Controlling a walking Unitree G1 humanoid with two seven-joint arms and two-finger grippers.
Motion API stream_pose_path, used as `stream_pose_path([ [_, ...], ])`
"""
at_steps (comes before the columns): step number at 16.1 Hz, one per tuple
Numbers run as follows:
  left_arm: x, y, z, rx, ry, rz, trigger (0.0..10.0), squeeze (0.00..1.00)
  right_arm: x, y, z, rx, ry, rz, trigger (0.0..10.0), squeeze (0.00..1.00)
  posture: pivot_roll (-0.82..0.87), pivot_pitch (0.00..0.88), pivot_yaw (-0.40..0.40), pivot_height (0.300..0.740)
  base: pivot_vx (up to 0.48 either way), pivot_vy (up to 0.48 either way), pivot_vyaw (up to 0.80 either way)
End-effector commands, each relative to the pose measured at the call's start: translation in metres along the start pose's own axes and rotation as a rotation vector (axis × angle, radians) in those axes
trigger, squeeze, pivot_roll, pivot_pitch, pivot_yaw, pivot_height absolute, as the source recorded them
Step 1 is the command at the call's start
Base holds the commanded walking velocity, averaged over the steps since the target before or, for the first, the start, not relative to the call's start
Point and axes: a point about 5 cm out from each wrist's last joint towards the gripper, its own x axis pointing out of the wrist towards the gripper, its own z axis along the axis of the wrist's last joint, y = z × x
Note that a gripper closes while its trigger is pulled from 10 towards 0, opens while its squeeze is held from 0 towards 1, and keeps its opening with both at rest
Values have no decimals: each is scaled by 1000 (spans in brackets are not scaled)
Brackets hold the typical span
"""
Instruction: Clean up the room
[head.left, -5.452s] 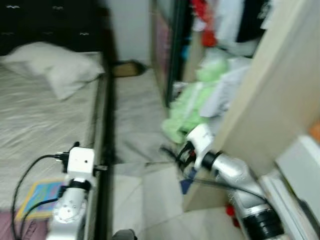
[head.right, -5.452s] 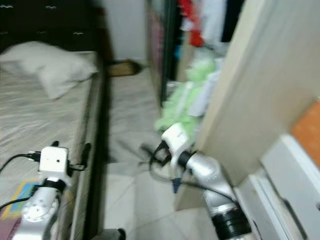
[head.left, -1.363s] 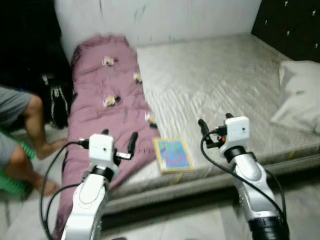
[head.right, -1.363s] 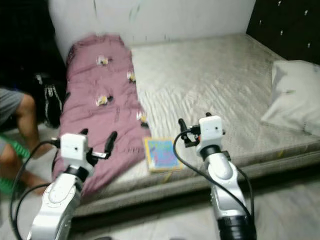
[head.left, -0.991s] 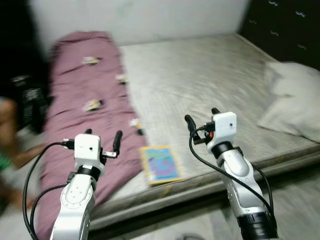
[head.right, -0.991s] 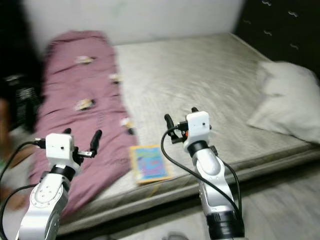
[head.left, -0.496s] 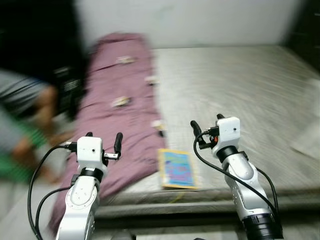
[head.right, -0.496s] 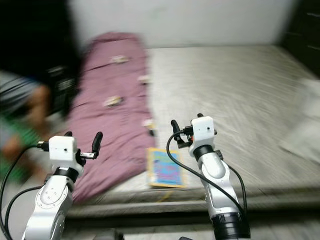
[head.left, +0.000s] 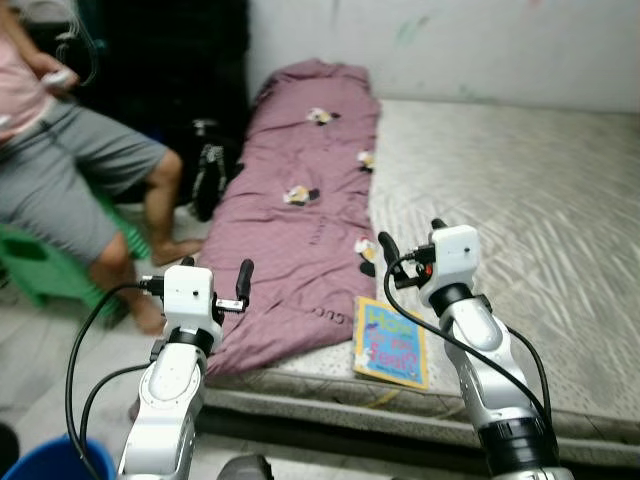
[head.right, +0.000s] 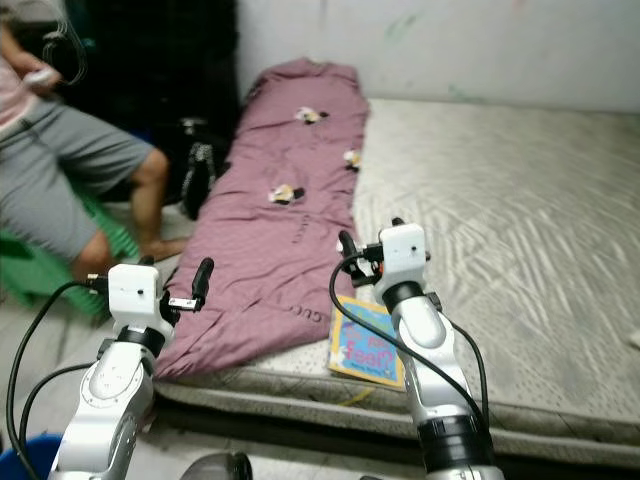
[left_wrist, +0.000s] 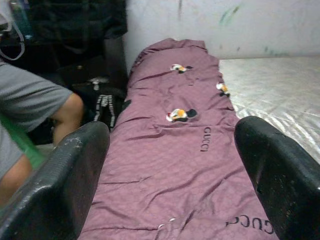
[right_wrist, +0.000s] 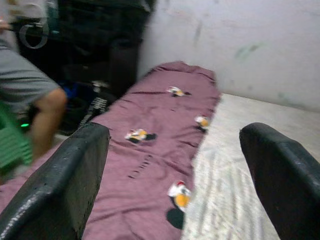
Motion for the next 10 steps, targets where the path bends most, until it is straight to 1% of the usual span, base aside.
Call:
stream_pose_path([
  [1, 1, 1, 2, 15, -6, -7, 10000, 0, -4, -2, -2, -7, 9, -23, 10000, 0, -47, 0, -4, 740, 0, 0, 0],
  [4, 2, 0, 1, 20, -2, -13, 10000, 0, -9, 2, -7, 16, 26, -22, 10000, 0, -53, 0, 4, 740, 0, 0, 0],
  [8, 2, -1, 1, 27, -6, -22, 10000, 0, -7, 6, -8, 26, 31, -18, 10000, 0, -48, 0, 3, 740, 0, 0, 0],
  [9, 2, -1, 2, 28, -8, -24, 10000, 0, -7, 6, -8, 12, 30, -15, 10000, 0, -46, 0, 1, 740, 0, 0, 0],
  [10, 2, -1, 2, 28, -8, -25, 10000, 0, -6, 5, -9, -2, 31, -14, 10000, 0, -46, 0, 1, 740, 0, -259, 0],
])
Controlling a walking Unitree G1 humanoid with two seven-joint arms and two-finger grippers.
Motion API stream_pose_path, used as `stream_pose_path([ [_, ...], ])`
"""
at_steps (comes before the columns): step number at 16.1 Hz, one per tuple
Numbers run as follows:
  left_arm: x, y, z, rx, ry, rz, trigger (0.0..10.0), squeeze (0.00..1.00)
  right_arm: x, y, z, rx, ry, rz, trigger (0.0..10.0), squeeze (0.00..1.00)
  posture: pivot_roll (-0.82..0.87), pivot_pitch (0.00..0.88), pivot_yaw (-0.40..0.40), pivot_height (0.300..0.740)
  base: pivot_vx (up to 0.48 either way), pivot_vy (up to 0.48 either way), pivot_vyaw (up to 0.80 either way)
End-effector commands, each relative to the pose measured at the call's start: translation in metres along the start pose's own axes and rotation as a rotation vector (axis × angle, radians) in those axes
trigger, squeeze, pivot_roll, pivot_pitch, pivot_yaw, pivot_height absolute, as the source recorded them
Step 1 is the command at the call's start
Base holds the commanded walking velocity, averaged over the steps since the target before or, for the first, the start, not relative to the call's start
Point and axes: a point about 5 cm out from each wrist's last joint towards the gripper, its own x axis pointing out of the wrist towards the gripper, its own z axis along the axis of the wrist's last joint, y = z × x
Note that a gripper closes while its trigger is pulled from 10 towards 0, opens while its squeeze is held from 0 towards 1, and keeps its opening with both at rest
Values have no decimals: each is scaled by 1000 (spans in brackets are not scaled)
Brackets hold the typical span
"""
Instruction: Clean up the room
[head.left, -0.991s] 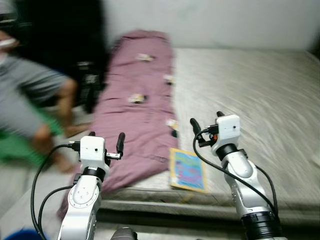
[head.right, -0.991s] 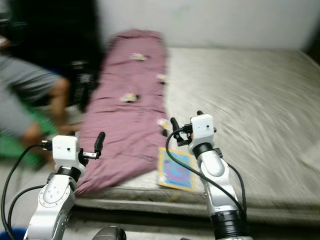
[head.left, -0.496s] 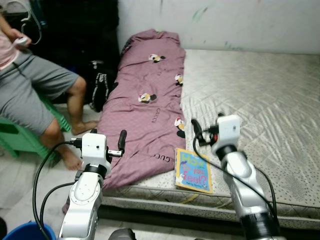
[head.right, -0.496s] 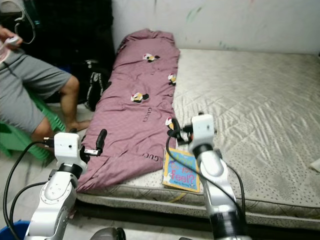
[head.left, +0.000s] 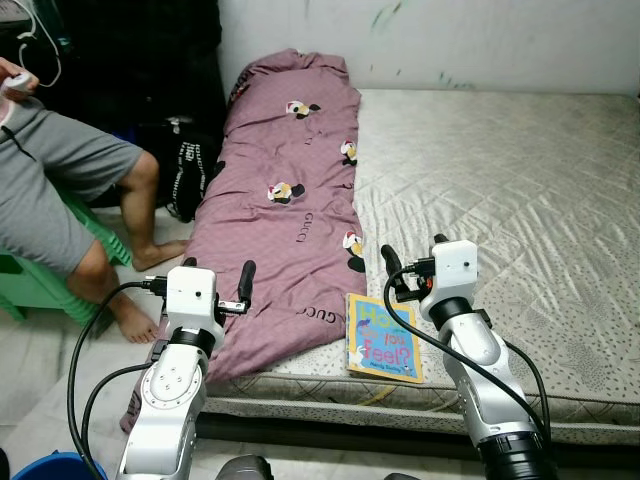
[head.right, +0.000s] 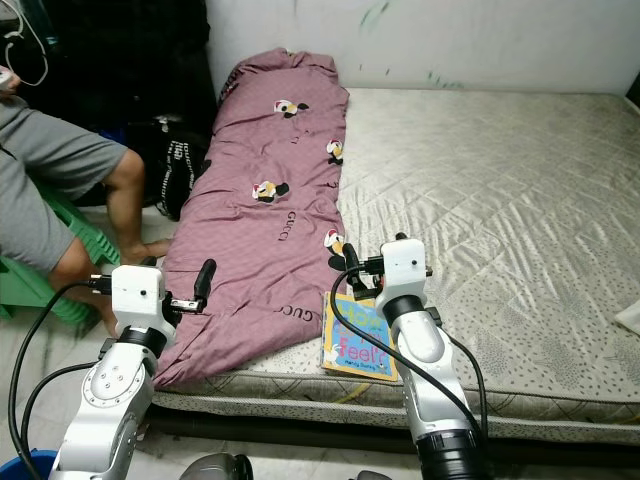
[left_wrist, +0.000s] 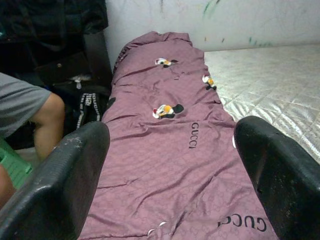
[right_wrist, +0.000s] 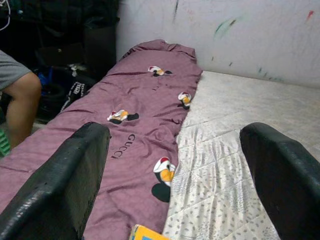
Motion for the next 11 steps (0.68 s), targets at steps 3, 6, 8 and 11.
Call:
stream_pose_path([
  [3, 2, 1, 3, 15, -14, -10, 10000, 0, 4, -3, 3, -10, -7, -4, 10000, 0, -45, 0, -2, 740, 0, -299, 0],
  [6, 2, 2, 3, 16, -14, -5, 10000, 0, 4, -4, 2, -17, -3, -9, 10000, 0, -41, 0, -6, 740, 0, -296, 0],
  [8, 1, 2, 3, 19, -15, -6, 10000, 0, 4, -2, 2, -19, -2, -5, 10000, 0, -41, 0, -7, 740, 0, -300, 0],
  [11, 1, 1, 2, 15, -15, -6, 10000, 0, 5, -2, 1, -23, -1, 1, 10000, 0, -38, 0, -13, 740, 0, -346, 0],
])
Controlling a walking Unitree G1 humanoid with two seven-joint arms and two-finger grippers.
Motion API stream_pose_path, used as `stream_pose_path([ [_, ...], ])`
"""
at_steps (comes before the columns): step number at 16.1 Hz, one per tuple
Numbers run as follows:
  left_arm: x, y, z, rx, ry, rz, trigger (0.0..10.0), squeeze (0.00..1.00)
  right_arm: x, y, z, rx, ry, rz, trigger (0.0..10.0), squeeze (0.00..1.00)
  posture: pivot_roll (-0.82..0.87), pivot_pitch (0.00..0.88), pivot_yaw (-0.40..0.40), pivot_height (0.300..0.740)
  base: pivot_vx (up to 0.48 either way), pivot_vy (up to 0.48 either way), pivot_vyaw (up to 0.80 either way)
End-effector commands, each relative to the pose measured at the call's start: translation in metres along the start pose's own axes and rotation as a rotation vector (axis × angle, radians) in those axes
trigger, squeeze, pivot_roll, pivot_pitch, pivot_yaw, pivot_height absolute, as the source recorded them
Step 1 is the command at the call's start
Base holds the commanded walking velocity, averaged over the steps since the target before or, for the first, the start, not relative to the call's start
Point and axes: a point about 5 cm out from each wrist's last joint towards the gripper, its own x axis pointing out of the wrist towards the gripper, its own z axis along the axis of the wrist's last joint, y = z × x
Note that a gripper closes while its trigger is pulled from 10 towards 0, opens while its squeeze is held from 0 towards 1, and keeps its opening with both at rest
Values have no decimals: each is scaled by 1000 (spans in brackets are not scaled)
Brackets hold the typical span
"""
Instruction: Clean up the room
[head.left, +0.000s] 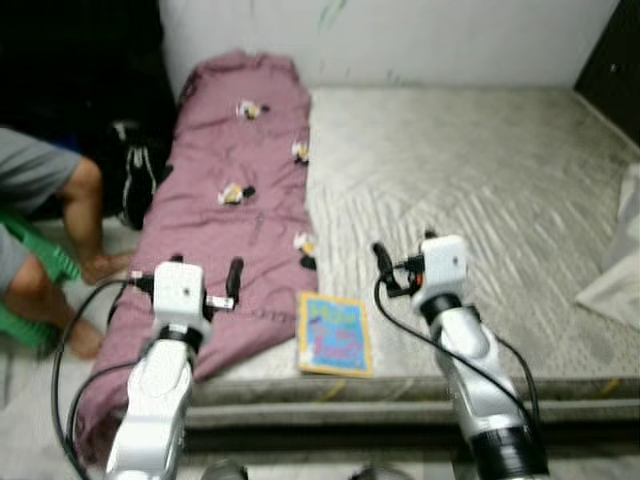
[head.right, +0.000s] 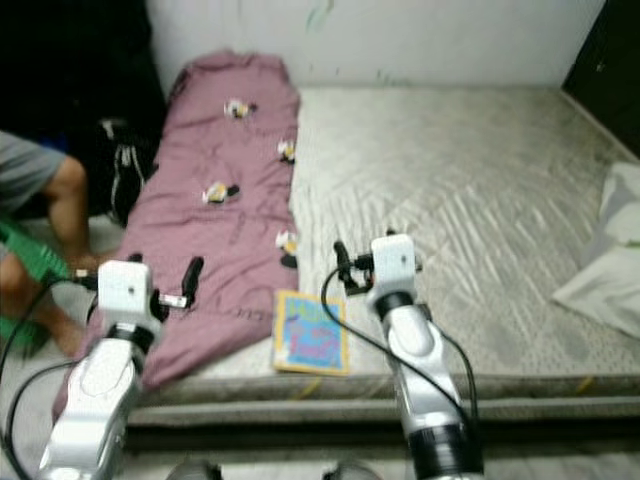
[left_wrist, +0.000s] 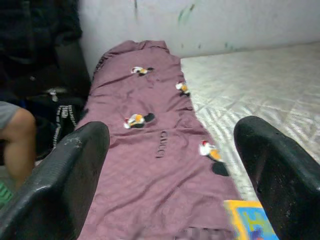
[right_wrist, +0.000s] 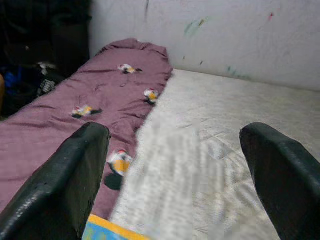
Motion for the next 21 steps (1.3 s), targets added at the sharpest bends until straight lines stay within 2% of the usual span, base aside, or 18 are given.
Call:
stream_pose_path([
  [1, 0, -2, 1, 10, -1, -17, 10000, 0, 1, -2, 0, 0, -2, -9, 10000, 0, -38, 0, -13, 740, 0, -345, 0],
  [18, 2, -4, 0, 3, -1, -19, 10000, 0, 3, -5, -1, -15, 6, -15, 10000, 0, -43, 0, -21, 740, 0, -330, 0],
  [21, 2, -5, 0, 1, -4, -22, 10000, 0, 4, -5, 1, -23, -3, -17, 10000, 0, -43, 0, -23, 740, 0, 0, 0],
])
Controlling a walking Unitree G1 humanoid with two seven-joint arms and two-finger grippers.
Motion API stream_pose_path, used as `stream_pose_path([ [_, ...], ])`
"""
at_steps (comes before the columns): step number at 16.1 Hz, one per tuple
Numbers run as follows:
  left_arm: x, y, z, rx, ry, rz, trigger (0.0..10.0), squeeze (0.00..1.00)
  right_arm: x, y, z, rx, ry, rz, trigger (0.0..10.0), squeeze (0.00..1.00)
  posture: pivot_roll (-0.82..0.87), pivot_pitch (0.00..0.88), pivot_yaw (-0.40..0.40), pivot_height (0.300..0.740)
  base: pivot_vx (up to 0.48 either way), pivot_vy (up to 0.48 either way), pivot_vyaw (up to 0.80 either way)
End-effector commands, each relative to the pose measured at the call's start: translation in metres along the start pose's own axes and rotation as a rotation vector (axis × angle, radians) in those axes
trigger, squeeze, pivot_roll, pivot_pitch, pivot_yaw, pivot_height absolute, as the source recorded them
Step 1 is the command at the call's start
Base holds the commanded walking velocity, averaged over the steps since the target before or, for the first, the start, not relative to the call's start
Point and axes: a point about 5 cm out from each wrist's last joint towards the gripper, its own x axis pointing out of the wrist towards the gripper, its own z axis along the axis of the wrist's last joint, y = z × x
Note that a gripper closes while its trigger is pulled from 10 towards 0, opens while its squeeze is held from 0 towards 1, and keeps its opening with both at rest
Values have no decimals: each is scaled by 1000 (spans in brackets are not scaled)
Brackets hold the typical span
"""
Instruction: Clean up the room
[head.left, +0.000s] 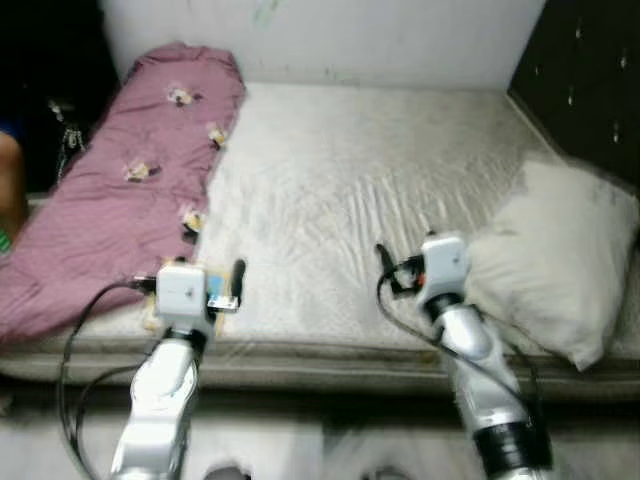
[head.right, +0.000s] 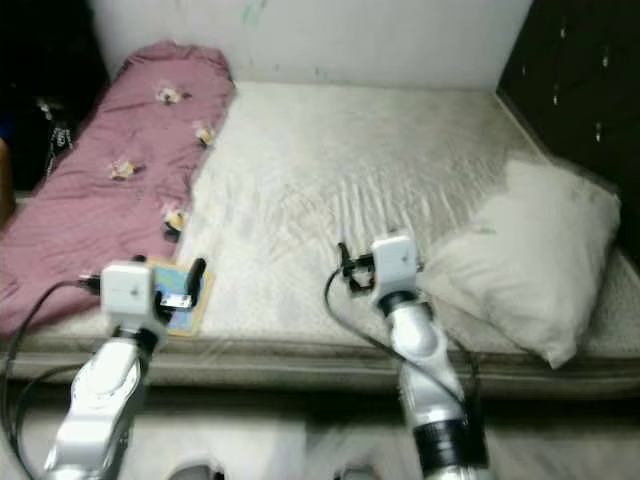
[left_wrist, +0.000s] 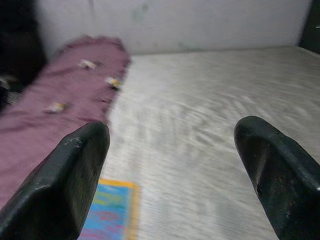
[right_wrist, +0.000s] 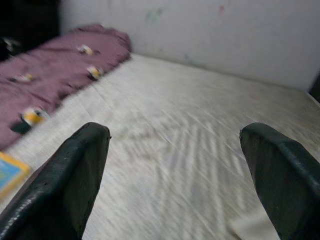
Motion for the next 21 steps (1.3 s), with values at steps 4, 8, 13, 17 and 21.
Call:
stream_pose_path([
  [4, 3, 0, 4, 4, -17, -16, 10000, 0, 3, -1, 5, 5, -16, -15, 10000, 0, -44, 0, -23, 740, 0, 0, 0],
  [8, 3, -1, 5, 5, -17, -22, 10000, 0, 2, -2, 4, 4, -11, -19, 10000, 0, -46, 0, -22, 740, 0, 0, -267],
  [13, 3, -3, 7, -14, -38, -47, 10000, 0, 2, -3, 2, 12, -5, -29, 10000, 0, -47, 0, -20, 740, 0, 0, -116],
  [17, 2, -5, 8, -20, -46, -66, 10000, 0, 1, -3, 2, 7, -7, -27, 10000, 0, -48, 0, -20, 740, 350, 0, 0],
  [21, 1, -5, 8, -21, -47, -70, 10000, 0, 1, -2, 3, 8, -8, -22, 10000, 0, -45, 0, -22, 740, 393, 0, 0],
])
